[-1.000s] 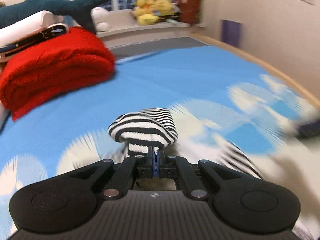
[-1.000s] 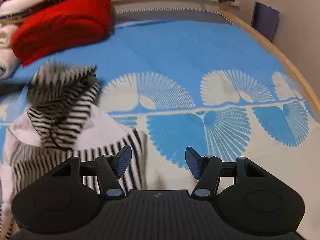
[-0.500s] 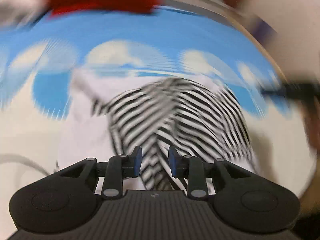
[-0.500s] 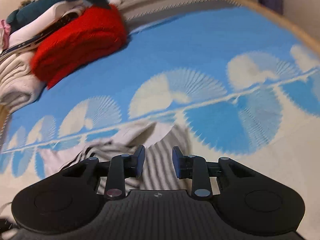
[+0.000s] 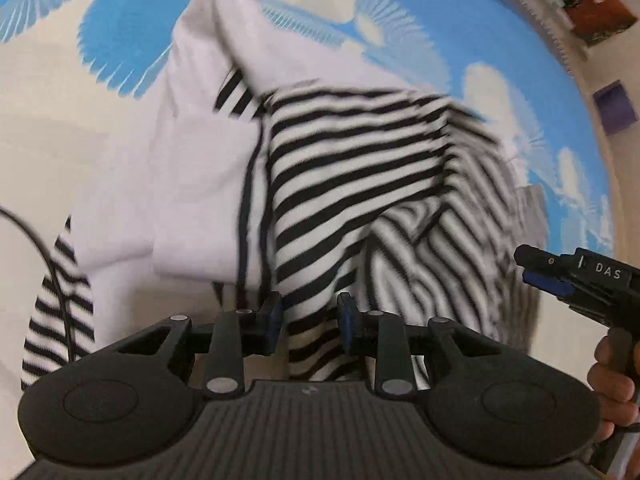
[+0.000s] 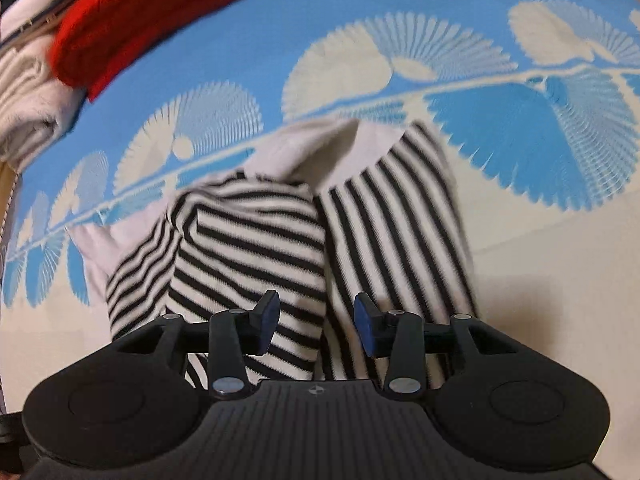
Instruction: Fold small clothes
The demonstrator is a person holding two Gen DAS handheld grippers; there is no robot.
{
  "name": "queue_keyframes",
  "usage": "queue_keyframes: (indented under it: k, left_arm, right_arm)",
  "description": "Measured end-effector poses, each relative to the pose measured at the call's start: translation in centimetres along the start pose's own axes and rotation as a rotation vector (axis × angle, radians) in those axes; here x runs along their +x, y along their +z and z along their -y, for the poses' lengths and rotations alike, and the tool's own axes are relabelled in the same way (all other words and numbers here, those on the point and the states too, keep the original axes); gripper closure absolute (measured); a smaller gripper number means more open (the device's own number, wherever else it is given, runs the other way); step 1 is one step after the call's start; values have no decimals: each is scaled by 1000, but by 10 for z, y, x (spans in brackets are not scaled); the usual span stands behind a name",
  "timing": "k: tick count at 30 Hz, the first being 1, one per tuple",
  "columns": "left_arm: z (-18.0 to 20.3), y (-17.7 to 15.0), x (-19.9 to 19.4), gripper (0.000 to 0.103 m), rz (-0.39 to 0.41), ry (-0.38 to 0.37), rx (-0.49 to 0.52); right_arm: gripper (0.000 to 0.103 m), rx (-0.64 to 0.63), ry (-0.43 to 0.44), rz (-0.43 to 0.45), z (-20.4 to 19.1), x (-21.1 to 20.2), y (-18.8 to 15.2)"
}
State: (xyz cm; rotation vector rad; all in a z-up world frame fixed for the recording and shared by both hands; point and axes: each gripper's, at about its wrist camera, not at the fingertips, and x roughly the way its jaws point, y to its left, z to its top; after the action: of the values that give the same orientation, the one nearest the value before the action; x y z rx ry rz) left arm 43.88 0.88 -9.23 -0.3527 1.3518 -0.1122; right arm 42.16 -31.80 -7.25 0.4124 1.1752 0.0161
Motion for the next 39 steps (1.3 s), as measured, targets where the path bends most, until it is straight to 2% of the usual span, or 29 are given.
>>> queue_keyframes:
  k: [1, 2, 3, 4, 5, 6, 7, 9, 11, 13, 14, 16, 18, 19, 20, 22, 23, 24, 25, 26, 27, 28, 31, 32, 33, 34, 35, 38, 39]
  left_arm:
    - [-1, 0, 2, 72, -3, 12, -5]
    - [-1, 0, 2, 78, -1, 18, -5]
    - [0, 2, 2, 91, 3, 15, 5]
    - [1, 3, 0, 96, 9, 10, 15]
    - [4, 5, -2, 102, 20, 1, 28]
    - [5, 8, -7, 102, 42, -5, 44]
    - [8, 12, -16, 102, 99, -18, 56]
    - [7, 20, -53, 102, 313, -100, 44]
    - [4, 23, -100, 102, 556, -208, 49]
    - [1, 23, -120, 102, 662, -219, 69]
    - [-4, 25, -117, 102, 637, -215, 52]
    - [-16, 33, -88, 102, 450, -135, 11]
    - [-35, 33, -45, 102, 180, 12, -55]
    - [-43, 31, -30, 102, 87, 49, -89]
    - [-51, 30, -22, 100, 42, 47, -134]
    - [-54, 31, -27, 96, 67, -4, -171]
    - [-52, 33, -33, 86, 99, -19, -164]
    - [-52, 35, -40, 67, 135, -36, -170]
    - [-51, 36, -45, 60, 166, -56, -187]
    - [-48, 36, -44, 53, 169, -68, -197]
    - [-44, 35, -39, 53, 154, -70, -199]
    - [-43, 34, -34, 53, 132, -62, -196]
    - [-41, 27, -21, 56, 72, -7, -177]
    - [-40, 27, -19, 70, 73, 2, -175]
    - [-40, 29, -19, 92, 84, 4, -176]
    - [-42, 30, -21, 102, 113, -4, -180]
    - [-43, 31, -31, 102, 172, -29, -184]
    - [-35, 31, -82, 102, 469, -219, -125]
    - [-31, 30, -97, 102, 547, -246, -82]
  right_arm:
    - [60, -5, -10, -14, -3, 7, -2]
    - [60, -14, -21, -27, -5, 14, -4]
    - [60, -22, -28, -35, -8, 19, -5]
    - [60, -34, -29, -43, -10, 24, -6]
    - [70, -40, -26, -46, -11, 27, -7]
    - [100, -38, -17, -42, -12, 29, -7]
    - [102, -22, 1, -24, -11, 26, -5]
    - [103, 58, 82, 74, -5, 3, 3]
    - [103, 129, 228, 285, 1, -44, 16]
    - [103, 136, 276, 450, 8, -83, 21]
    - [103, 157, 290, 486, 15, -93, 22]
    - [103, 228, 262, 443, 36, -92, 21]
    - [103, 260, 151, 276, 52, -68, 18]
    - [103, 271, 97, 151, 61, -48, 14]
    - [102, 291, 72, 34, 69, -29, 8]
    - [102, 325, 65, -54, 77, -12, -1]
    - [99, 310, 60, -48, 75, -13, -1]
    - [97, 291, 61, -27, 71, -16, 1]
    - [93, 274, 66, 6, 68, -22, 4]
    - [78, 259, 68, 33, 65, -26, 8]
    - [62, 243, 63, 53, 63, -28, 11]
    - [58, 227, 47, 64, 61, -29, 12]
    - [56, 222, 8, 27, 65, -19, 9]
    - [56, 230, 9, 6, 67, -15, 7]
    - [62, 233, 12, -9, 68, -11, 5]
    - [72, 229, 18, -8, 66, -9, 4]
    - [98, 218, 44, 7, 64, -11, 4]
    - [100, 233, 234, 194, 57, -43, 6]
    - [100, 258, 317, 269, 59, -58, 7]
